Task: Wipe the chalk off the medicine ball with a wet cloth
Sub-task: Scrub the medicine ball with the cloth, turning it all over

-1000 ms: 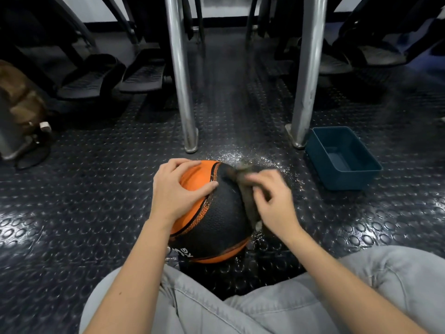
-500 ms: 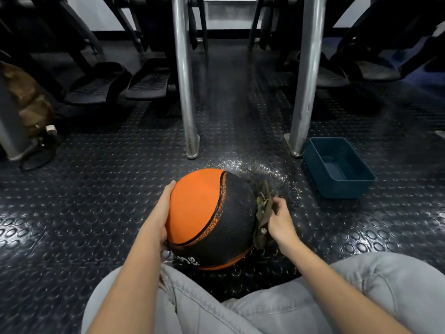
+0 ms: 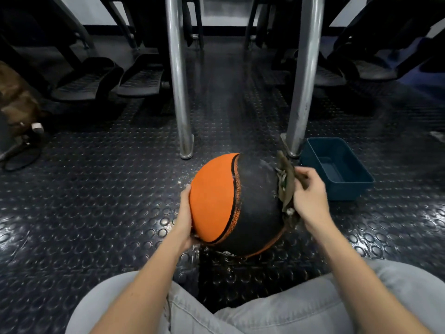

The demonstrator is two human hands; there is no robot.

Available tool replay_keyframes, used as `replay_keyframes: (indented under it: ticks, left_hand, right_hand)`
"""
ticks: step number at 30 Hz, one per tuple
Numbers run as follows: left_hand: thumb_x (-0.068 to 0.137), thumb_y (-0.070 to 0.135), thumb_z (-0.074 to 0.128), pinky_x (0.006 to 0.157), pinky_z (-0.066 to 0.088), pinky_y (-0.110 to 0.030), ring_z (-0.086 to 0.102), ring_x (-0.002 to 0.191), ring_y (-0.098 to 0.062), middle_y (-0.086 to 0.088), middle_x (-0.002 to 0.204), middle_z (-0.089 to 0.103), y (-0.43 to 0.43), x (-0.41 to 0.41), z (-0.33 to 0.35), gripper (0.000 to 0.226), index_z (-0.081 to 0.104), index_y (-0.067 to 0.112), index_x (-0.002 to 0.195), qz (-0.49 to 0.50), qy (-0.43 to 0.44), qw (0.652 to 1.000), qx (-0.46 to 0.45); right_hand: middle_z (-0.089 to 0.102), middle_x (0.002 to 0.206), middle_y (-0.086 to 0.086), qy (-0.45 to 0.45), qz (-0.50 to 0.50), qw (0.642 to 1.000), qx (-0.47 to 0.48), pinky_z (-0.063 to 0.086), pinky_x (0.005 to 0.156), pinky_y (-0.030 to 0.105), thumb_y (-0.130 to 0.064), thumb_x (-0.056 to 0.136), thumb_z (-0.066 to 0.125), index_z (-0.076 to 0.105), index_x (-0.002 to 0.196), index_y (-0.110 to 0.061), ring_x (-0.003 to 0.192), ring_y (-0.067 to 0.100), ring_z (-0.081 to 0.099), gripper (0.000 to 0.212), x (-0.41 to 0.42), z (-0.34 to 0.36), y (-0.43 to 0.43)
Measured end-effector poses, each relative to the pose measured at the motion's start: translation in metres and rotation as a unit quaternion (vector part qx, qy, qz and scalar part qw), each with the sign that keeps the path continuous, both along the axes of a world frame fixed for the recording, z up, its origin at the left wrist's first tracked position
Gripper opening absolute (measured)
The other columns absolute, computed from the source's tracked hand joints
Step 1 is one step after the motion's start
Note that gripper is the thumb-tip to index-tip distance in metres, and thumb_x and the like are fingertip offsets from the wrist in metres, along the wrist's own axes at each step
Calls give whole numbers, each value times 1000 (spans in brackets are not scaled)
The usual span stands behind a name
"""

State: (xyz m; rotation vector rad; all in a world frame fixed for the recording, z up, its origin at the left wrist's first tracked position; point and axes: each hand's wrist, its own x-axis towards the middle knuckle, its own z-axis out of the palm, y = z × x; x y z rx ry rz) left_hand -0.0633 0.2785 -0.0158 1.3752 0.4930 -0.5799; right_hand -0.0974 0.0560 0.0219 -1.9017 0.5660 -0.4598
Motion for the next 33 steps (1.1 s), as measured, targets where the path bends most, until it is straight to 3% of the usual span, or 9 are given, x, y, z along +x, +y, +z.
replay_keyframes:
  ticks: [4, 7, 10, 14, 18, 22, 27, 30, 33]
  left_hand:
    - [99, 55, 12, 99, 36, -41, 50, 116, -30, -15, 125, 57, -4, 5, -6, 61, 47, 18, 131, -98, -56, 981, 159]
    - [102, 35, 32, 99, 32, -32, 43, 126, -19, -7, 142, 45, -9, 7, 2, 40, 48, 16, 134, -4, -228, 942, 247]
    - [95, 36, 47, 106, 28, -23, 40, 126, -6, 7, 136, 46, -31, -10, 24, 38, 49, 26, 132, 52, -424, 879, 209]
    - [82, 61, 36, 114, 24, -41, 36, 135, -16, 10, 140, 47, -38, -23, 3, 59, 52, 33, 132, -19, -503, 747, 434]
    - [80, 62, 36, 112, 27, -40, 37, 133, -13, 12, 139, 48, -24, -16, 0, 61, 54, 33, 131, 22, -477, 770, 423]
    - [80, 64, 33, 112, 24, -35, 35, 132, -9, 15, 139, 46, -26, -12, 2, 62, 52, 35, 131, 18, -468, 775, 425]
    - [80, 66, 32, 112, 21, -34, 33, 134, -9, 17, 140, 44, -29, -10, 2, 62, 51, 37, 132, 0, -475, 774, 419]
    - [79, 66, 34, 112, 22, -35, 35, 133, -8, 18, 139, 45, -29, -11, 2, 61, 52, 38, 130, 8, -482, 774, 411]
    - [79, 66, 35, 112, 23, -34, 35, 133, -8, 18, 138, 46, -27, -11, 0, 60, 53, 38, 130, 4, -485, 772, 412]
  right_hand:
    - [59, 101, -5, 71, 41, 986, -146, 36, 75, 33, -16, 98, 41, 51, 110, -29, 88, 17, 51, 21, -4, 6, -5]
    - [59, 104, -4, 58, 45, 981, -181, 32, 73, 31, -17, 98, 40, 50, 113, -27, 87, 15, 48, 21, -9, 5, 1]
    - [59, 97, -13, 37, 68, 977, -198, 27, 73, 28, -21, 98, 42, 50, 112, -31, 84, 8, 46, 19, -14, 10, 14]
    - [60, 90, -20, -6, 166, 971, -174, 39, 76, 25, -17, 96, 48, 54, 108, -31, 86, 1, 55, 19, -14, 18, 26]
    - [59, 104, -2, -145, 118, 957, -221, 40, 84, 16, -6, 93, 52, 58, 114, -18, 98, 11, 55, 26, 4, 50, 22]
    - [50, 102, 11, -331, 144, 875, -324, 37, 88, 14, -1, 88, 54, 59, 119, -3, 95, 13, 46, 31, 1, 55, 22]
    - [50, 105, 7, 19, 229, 879, -417, 47, 83, 40, -3, 93, 43, 56, 128, -15, 102, 26, 50, 39, 15, -2, -10]
    - [50, 103, 8, -121, 106, 927, -339, 44, 85, 33, 2, 91, 48, 58, 124, -12, 100, 23, 49, 37, 22, 17, -13]
    - [51, 100, 8, -254, 169, 888, -343, 42, 84, 20, -1, 89, 43, 60, 121, -5, 93, 17, 48, 36, 4, 15, 8]
